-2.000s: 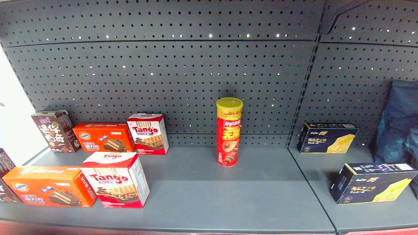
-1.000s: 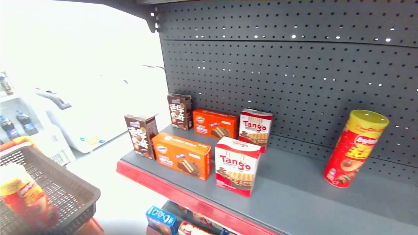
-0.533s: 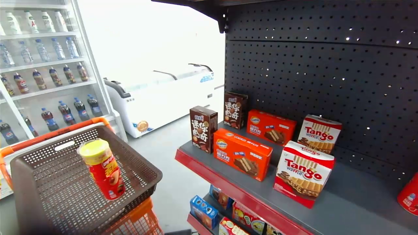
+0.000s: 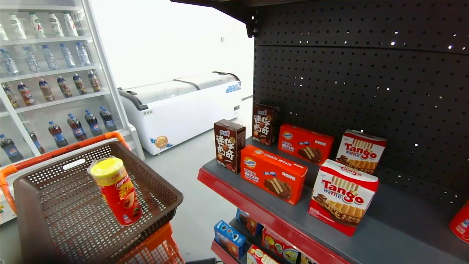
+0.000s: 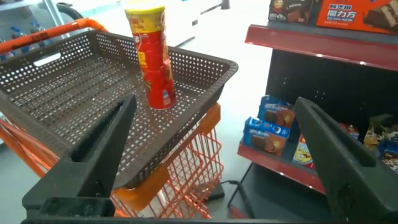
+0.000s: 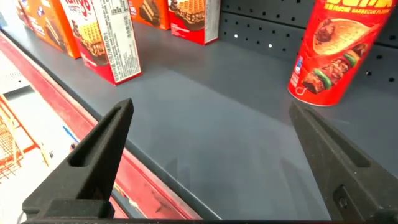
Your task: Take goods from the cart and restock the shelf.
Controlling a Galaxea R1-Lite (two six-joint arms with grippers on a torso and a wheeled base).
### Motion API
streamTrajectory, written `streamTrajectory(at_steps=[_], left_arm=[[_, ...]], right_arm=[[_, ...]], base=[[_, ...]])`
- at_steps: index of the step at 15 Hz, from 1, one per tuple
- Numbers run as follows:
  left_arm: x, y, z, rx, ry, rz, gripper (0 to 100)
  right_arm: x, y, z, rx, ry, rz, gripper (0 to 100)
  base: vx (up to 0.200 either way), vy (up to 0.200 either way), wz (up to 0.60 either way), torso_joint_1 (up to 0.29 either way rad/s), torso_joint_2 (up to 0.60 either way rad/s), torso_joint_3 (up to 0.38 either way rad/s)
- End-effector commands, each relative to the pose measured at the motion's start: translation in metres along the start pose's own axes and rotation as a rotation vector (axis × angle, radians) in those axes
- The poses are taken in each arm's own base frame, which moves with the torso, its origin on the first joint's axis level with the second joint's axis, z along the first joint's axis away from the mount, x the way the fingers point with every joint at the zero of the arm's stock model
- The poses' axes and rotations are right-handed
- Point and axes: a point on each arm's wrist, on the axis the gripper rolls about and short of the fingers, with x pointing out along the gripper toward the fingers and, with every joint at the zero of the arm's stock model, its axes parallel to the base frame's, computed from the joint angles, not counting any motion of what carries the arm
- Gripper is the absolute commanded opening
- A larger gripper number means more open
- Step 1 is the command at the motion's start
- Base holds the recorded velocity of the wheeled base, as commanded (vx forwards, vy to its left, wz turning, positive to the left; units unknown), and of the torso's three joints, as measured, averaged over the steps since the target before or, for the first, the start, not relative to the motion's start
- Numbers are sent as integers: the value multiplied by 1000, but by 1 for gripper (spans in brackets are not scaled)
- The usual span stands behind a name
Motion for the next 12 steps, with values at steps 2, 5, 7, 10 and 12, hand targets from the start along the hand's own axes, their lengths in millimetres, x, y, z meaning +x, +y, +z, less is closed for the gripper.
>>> streamTrajectory(at_steps=[2,5,7,10,12], left_arm=[[0,0,0,-10,-2,4,100],[0,0,0,-9,0,2,100],[0,0,0,-9,0,2,100],[0,0,0,-8,-2,4,100],[0,0,0,-8,-1,7,100]], right_arm=[[0,0,0,0,0,0,100],[0,0,0,-3,1,12,100],[0,0,0,-2,1,12,100],[0,0,0,1,0,11,100],[0,0,0,1,0,12,100]], base=[[0,0,0,0,0,0],[0,0,0,0,0,0],[0,0,0,0,0,0],[0,0,200,2,1,2],[0,0,0,0,0,0]])
